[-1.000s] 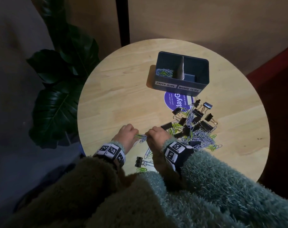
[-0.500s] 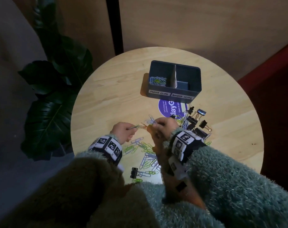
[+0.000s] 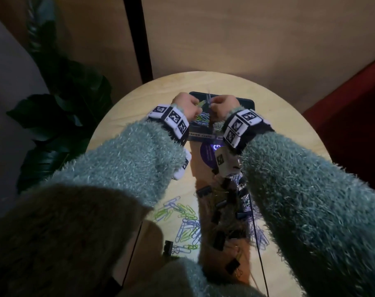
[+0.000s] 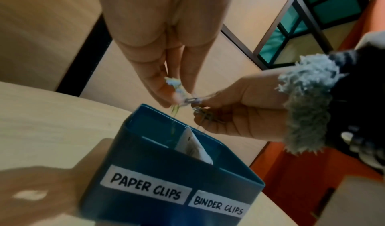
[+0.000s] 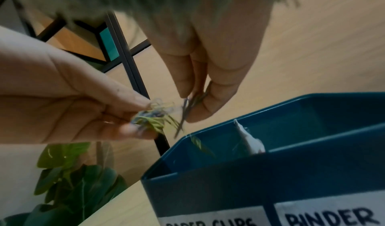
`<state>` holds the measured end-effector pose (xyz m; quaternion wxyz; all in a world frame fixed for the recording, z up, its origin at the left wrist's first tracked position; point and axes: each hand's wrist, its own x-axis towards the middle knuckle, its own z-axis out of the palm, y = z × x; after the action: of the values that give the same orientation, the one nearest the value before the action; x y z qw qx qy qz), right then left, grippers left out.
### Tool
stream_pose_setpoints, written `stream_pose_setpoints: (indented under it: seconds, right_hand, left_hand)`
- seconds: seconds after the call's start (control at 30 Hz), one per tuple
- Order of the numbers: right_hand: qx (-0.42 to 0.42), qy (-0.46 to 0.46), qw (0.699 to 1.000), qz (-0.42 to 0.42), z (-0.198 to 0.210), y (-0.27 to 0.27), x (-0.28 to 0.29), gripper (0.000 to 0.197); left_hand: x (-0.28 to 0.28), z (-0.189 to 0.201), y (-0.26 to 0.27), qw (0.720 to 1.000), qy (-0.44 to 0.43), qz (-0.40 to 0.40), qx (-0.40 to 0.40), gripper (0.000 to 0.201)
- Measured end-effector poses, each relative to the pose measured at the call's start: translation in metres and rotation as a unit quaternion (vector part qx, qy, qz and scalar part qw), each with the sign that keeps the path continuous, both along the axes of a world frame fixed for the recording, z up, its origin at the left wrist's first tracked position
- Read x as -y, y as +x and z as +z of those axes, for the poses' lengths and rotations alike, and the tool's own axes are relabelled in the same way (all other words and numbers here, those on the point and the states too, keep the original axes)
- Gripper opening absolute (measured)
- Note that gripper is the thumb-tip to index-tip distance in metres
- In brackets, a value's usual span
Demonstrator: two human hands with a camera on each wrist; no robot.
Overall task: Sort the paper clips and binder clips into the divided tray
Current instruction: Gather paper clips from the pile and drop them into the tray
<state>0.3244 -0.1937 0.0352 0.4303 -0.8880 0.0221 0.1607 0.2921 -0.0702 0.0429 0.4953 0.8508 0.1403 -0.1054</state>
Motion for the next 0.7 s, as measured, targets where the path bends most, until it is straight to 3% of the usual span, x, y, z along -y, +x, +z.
stream_pose_setpoints:
  seconds: [0.13,0.23,0.3,0.4,0.53,0.63,0.7]
  right_hand:
    - [0.004,-0.046,0.999,0.016,-0.005,-0.006,0.002,0.035]
    - [0.127,-0.11,0.984,0.057,-0.013,-0.037,0.005,0.033]
    - [0.175,-0.155,0.952,0.197,-0.025,-0.064,0.006,0.03]
    - [0.048,-0.229,0.903,0.361,-0.055,-0.106,0.003,0.026]
    - [-0.02,-0.299,0.849,0.435,-0.085,-0.164,-0.005,0.03]
    - [0.039,-0.33,0.813,0.478,-0.093,-0.198,-0.003,0.04]
    - [0.106,-0.338,0.771,0.529,-0.097,-0.213,0.005,0.046]
  left_hand:
    - [0.003,-0.008,-0.004,0.993,0.098,-0.061,-0.001,0.041]
    - [-0.003,-0.022,-0.033,0.997,0.06,-0.052,0.013,0.036]
    - [-0.011,-0.035,-0.061,0.993,0.016,-0.104,-0.045,0.026]
    - [-0.024,-0.061,-0.108,0.971,0.05,-0.186,-0.144,0.02]
    - [-0.03,-0.098,-0.161,0.911,0.241,-0.289,-0.165,0.049]
    - [-0.03,-0.106,-0.192,0.909,0.255,-0.295,-0.144,0.05]
    - [-0.031,-0.109,-0.208,0.914,0.241,-0.297,-0.135,0.044]
